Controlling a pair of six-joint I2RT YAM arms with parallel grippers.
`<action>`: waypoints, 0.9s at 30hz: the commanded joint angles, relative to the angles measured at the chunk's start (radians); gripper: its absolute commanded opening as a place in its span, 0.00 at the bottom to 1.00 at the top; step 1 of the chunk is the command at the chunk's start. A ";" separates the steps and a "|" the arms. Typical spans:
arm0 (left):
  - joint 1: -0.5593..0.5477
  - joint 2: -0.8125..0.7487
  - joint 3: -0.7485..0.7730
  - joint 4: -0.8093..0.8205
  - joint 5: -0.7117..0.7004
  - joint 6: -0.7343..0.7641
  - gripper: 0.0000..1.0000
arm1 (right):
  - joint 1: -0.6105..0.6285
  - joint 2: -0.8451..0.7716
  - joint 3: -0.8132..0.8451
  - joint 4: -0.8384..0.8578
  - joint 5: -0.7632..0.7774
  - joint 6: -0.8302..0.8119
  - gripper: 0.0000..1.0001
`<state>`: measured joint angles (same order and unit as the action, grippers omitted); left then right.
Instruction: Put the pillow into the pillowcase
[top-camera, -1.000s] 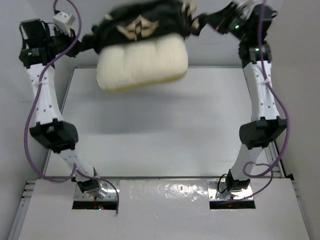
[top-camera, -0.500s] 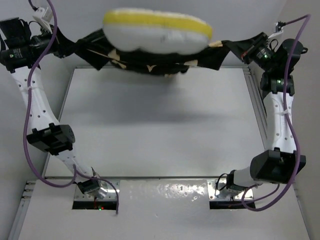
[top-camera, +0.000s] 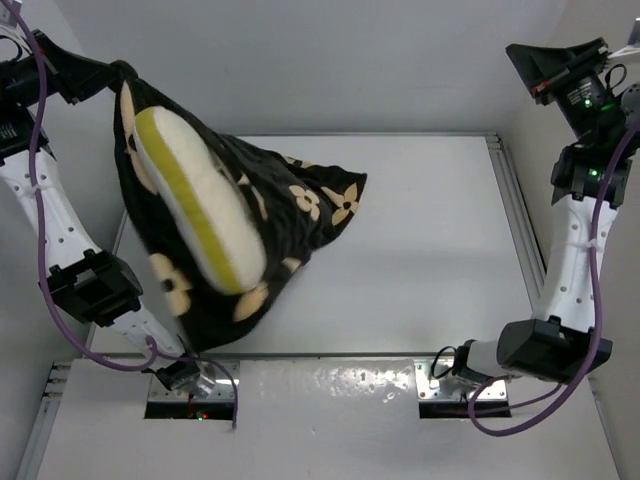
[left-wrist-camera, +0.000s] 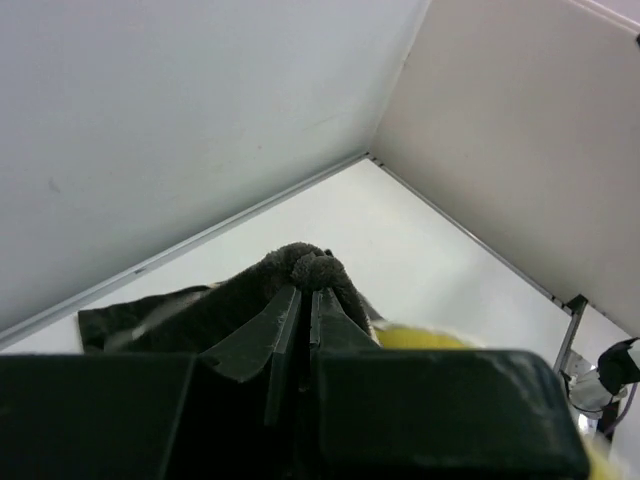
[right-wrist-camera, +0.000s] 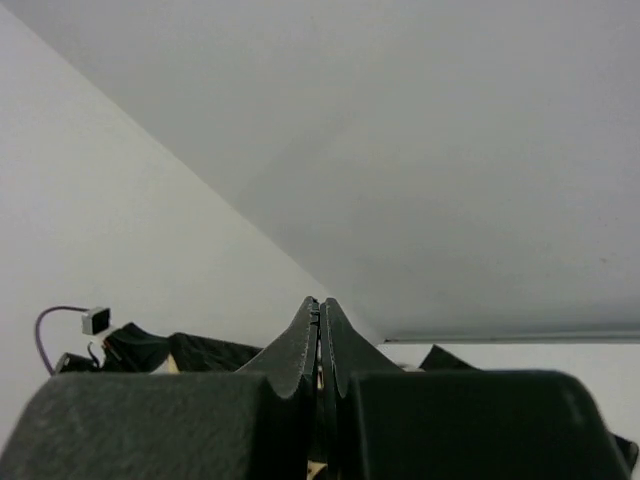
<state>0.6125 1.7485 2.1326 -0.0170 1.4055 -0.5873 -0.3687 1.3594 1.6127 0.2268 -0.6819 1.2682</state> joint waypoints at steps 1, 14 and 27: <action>-0.013 -0.064 0.061 0.088 -0.043 -0.051 0.00 | 0.039 0.023 0.035 -0.029 0.002 -0.050 0.00; -0.416 -0.136 0.115 -0.641 -0.684 0.741 0.00 | 0.674 0.349 0.090 -0.669 0.119 -0.693 0.18; -0.654 -0.142 0.165 -0.805 -0.964 0.995 0.00 | 0.775 0.330 0.113 -0.696 0.336 -0.892 0.66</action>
<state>-0.0128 1.6623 2.2337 -0.8234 0.4881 0.3481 0.3813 1.7367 1.6913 -0.4824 -0.4267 0.4587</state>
